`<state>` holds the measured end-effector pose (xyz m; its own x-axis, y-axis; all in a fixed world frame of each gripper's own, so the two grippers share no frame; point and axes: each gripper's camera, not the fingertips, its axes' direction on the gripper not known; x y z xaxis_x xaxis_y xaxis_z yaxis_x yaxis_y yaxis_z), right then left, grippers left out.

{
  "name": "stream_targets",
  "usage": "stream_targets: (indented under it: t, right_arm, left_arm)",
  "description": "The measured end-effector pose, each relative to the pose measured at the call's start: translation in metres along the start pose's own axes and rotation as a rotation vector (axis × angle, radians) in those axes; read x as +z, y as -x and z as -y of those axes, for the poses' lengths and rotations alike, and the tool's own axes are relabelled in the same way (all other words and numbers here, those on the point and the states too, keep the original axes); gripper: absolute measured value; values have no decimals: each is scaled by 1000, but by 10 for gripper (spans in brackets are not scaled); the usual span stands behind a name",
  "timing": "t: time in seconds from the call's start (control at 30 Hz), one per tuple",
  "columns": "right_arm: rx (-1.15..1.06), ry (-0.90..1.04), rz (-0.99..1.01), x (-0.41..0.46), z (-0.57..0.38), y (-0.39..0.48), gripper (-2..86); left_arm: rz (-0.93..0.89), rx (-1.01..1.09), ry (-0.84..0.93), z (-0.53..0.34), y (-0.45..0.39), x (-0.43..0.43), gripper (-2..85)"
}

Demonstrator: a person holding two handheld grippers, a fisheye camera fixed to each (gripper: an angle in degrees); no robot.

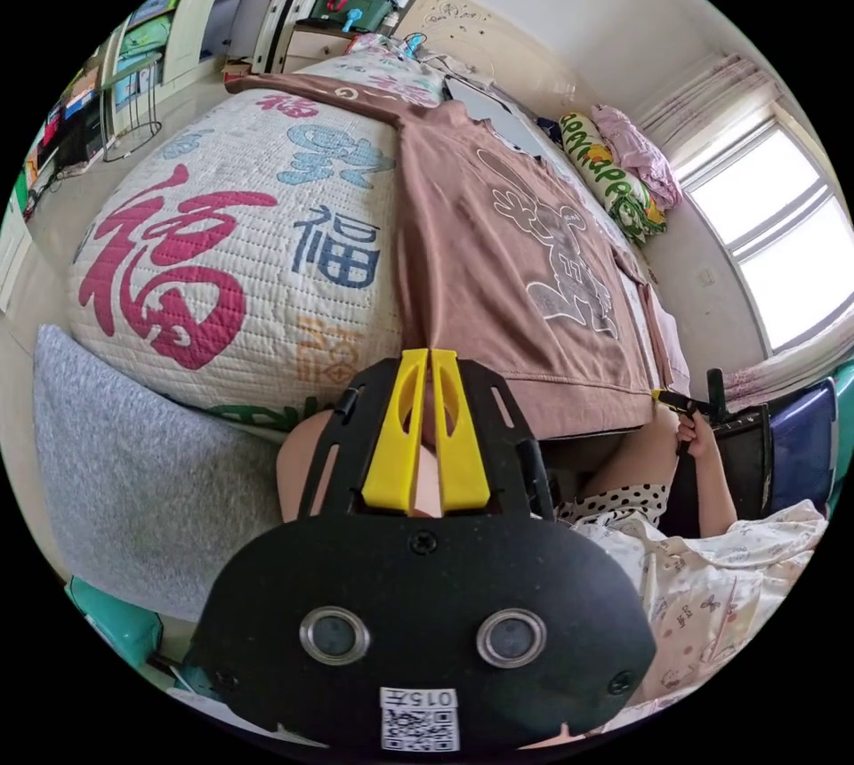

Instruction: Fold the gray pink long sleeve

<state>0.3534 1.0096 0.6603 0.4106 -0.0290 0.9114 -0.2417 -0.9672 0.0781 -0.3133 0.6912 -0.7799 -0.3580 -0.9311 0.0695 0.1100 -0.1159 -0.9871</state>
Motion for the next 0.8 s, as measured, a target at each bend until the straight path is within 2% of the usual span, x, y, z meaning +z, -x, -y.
stream_targets:
  t: [0.3, 0.57, 0.8]
  right_arm:
    - [-54, -8, -133, 9, -8, -6, 49]
    - [-56, 24, -227, 56, -6, -16, 62]
    - [-11, 5, -180, 88, -22, -42, 64]
  left_arm:
    - [55, 51, 18, 3, -21, 7, -6]
    - [76, 45, 99, 25, -33, 46, -4]
    - [47, 22, 91, 32, -33, 55, -4]
